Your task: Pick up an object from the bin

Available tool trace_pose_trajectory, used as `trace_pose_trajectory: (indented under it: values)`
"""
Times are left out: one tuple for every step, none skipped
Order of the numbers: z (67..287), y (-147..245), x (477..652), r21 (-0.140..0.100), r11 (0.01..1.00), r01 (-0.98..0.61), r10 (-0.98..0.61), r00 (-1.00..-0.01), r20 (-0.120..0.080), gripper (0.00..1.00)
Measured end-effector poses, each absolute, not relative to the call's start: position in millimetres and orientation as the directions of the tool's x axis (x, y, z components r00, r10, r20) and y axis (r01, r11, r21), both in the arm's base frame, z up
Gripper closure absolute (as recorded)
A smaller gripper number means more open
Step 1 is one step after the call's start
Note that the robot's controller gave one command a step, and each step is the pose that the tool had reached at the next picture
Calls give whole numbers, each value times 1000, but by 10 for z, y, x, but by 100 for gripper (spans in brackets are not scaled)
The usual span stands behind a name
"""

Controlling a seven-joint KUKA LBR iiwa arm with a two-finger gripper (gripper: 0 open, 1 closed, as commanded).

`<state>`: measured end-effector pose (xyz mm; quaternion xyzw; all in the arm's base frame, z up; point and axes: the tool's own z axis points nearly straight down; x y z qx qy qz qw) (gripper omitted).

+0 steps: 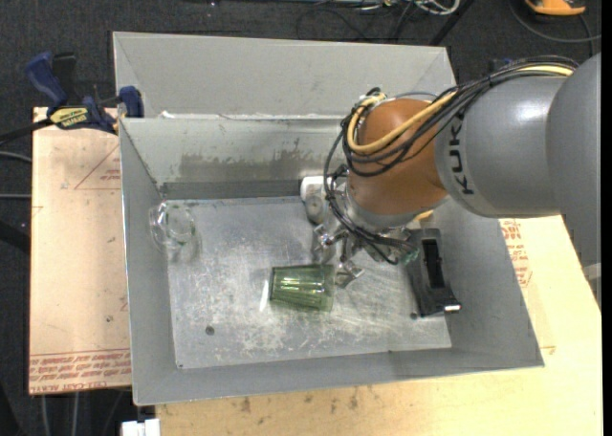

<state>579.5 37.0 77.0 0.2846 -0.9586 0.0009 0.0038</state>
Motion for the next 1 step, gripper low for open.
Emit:
trace_pose_trajectory:
  values:
    - [2122,526,5697,0,859,-512,-512,-859,-3,100]
